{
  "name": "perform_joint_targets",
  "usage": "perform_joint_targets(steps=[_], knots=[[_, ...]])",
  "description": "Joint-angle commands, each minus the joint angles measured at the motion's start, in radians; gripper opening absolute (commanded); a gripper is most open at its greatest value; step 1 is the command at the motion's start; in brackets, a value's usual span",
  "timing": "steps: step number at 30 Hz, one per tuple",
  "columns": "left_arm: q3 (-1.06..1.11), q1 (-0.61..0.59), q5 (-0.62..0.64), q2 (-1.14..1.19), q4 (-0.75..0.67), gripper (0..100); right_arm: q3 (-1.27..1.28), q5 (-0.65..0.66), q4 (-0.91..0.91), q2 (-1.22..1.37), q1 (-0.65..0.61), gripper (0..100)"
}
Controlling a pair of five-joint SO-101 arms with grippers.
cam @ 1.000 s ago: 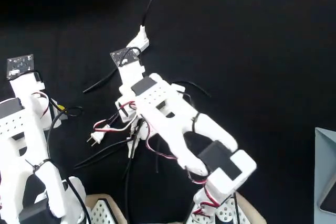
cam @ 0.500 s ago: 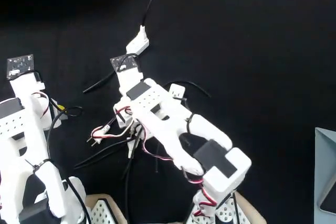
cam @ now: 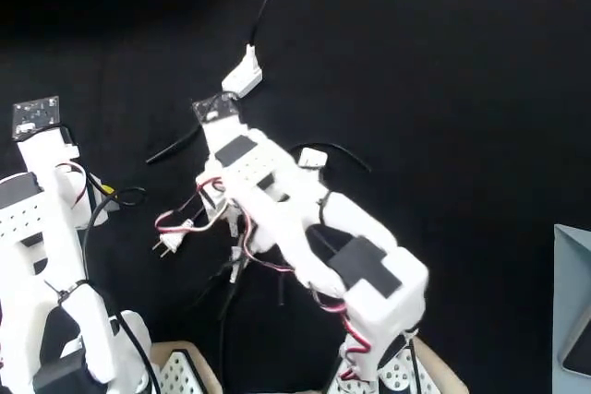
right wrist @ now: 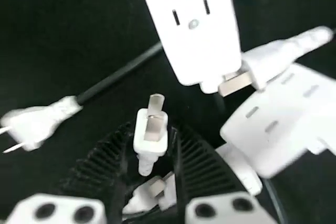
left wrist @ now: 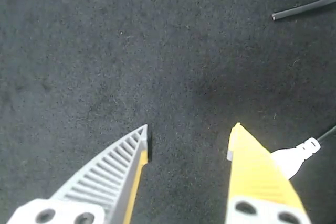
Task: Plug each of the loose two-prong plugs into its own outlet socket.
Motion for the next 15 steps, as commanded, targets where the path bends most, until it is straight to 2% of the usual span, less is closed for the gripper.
perform_joint_targets(steps=[1,9,15], knots=[[-0.004,-0.007,0.014,-0.014,-0.014,25,-0.079,-0.003,0.040,-0.179,0.014,1.1],[-0.004,-0.010,0.014,-0.014,-0.014,25,-0.068,-0.011,0.041,-0.516,0.137,1.1],[-0.004,-0.012,0.014,-0.014,-0.014,25,0.117,0.006,0.034,-0.742,0.302,1.1]])
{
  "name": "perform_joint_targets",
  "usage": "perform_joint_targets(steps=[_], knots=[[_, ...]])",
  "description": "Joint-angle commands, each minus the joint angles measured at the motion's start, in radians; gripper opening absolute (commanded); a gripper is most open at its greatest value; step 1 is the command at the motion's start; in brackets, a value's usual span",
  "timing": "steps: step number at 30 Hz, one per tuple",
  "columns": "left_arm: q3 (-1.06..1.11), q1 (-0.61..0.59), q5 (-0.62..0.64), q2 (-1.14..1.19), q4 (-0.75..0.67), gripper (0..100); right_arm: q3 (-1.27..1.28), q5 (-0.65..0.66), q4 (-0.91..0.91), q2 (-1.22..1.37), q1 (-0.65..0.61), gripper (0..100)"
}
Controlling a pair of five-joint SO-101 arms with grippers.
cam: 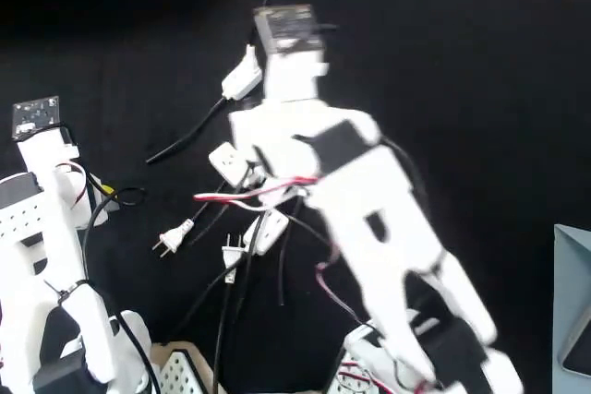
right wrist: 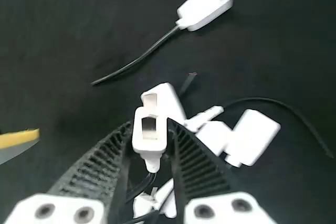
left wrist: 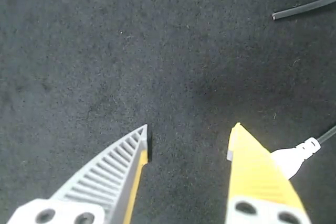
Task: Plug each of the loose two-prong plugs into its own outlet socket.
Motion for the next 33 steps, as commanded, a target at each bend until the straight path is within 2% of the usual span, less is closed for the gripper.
perform_joint_targets(steps=[1,7,12,15,20,28,31,33], knots=[[-0.004,-0.012,0.014,-0.014,-0.014,25,0.108,0.029,-0.006,-0.139,0.104,1.1],[-0.004,-0.007,0.014,-0.014,-0.014,25,0.326,0.114,-0.020,-0.295,0.275,3.5],[-0.004,-0.007,0.014,-0.014,-0.014,25,0.394,0.149,0.040,-0.440,0.365,19.7],[-0.004,-0.005,0.014,-0.018,-0.014,25,0.433,0.226,0.066,-0.522,0.399,25.5],[-0.004,-0.005,0.014,-0.014,-0.014,25,0.532,0.514,0.072,-0.618,0.474,25.8],[-0.004,-0.005,0.015,-0.014,-0.014,25,0.641,1.054,0.069,-0.565,0.603,25.8],[-0.004,-0.005,0.015,-0.014,-0.014,25,0.657,1.183,0.068,-0.512,0.638,25.8],[-0.004,-0.005,0.015,-0.014,-0.008,25,0.654,1.217,0.068,-0.458,0.643,25.8]])
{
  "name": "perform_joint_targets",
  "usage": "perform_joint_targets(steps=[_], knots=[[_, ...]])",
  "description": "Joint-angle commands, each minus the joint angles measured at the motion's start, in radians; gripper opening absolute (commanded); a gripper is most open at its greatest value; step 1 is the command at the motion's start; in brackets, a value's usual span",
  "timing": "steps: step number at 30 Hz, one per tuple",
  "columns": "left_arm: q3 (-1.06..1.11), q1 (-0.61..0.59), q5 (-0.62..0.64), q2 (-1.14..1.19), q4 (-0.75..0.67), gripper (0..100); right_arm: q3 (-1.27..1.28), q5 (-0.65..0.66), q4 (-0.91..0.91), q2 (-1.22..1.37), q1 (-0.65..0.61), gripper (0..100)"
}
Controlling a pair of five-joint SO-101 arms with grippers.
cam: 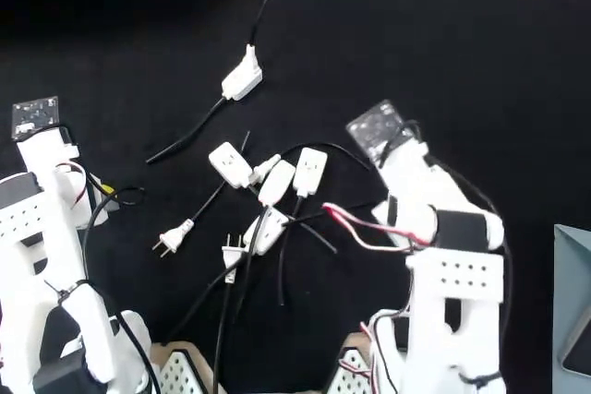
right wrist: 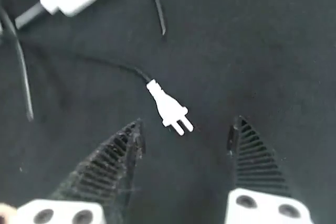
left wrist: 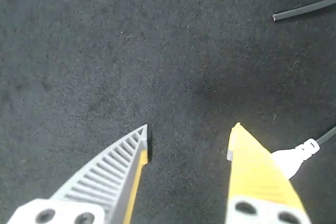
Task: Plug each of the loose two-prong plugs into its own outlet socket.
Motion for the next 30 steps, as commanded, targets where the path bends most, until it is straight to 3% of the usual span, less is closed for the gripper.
perform_joint_targets(steps=[1,12,25,27,30], knots=[[-0.002,-0.005,0.008,-0.017,-0.008,25,-0.010,0.075,0.000,0.081,0.021,25.8],[0.018,0.021,0.008,-0.023,-0.012,25,-0.151,0.081,-0.014,0.484,0.020,25.8],[0.039,0.024,0.009,-0.018,-0.015,25,-0.188,0.081,-0.328,0.852,0.038,25.4],[0.041,0.033,0.009,-0.015,-0.015,25,-0.189,0.081,-0.367,0.895,0.040,20.8],[0.056,0.054,0.009,-0.021,-0.015,25,-0.223,0.080,-0.404,0.957,0.037,5.2]])
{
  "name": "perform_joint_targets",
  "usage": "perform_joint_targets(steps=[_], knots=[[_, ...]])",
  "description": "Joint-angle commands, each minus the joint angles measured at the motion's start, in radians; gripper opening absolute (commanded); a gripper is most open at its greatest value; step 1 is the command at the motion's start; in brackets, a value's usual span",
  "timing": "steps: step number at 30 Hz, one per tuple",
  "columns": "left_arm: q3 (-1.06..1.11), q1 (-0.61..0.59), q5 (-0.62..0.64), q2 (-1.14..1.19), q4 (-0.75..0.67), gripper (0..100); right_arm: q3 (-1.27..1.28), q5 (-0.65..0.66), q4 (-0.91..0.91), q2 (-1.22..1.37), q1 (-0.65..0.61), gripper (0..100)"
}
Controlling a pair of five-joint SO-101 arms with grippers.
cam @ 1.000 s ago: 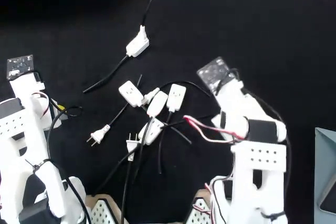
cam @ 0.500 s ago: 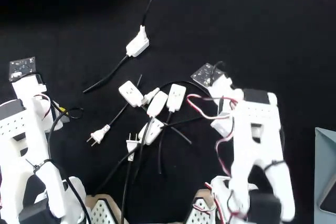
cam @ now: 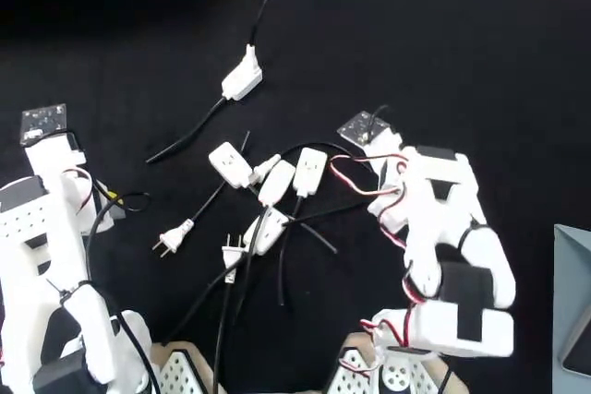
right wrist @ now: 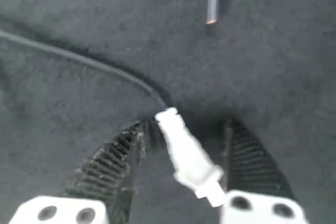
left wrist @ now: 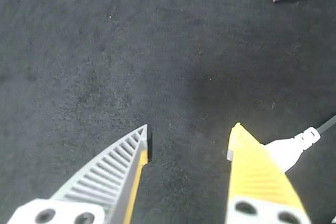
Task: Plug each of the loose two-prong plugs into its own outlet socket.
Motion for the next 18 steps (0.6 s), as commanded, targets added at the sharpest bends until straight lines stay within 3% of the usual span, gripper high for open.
perform_joint_targets(steps=[1,7,18], knots=[[0.015,0.044,0.006,-0.023,-0.015,25,-0.079,0.006,-0.043,0.068,0.008,0.6],[0.016,0.047,0.006,-0.021,-0.017,25,-0.159,0.000,0.092,0.030,0.029,1.2],[0.073,0.048,0.058,-0.023,-0.084,25,-0.183,-0.252,0.255,-0.397,-0.061,1.1]])
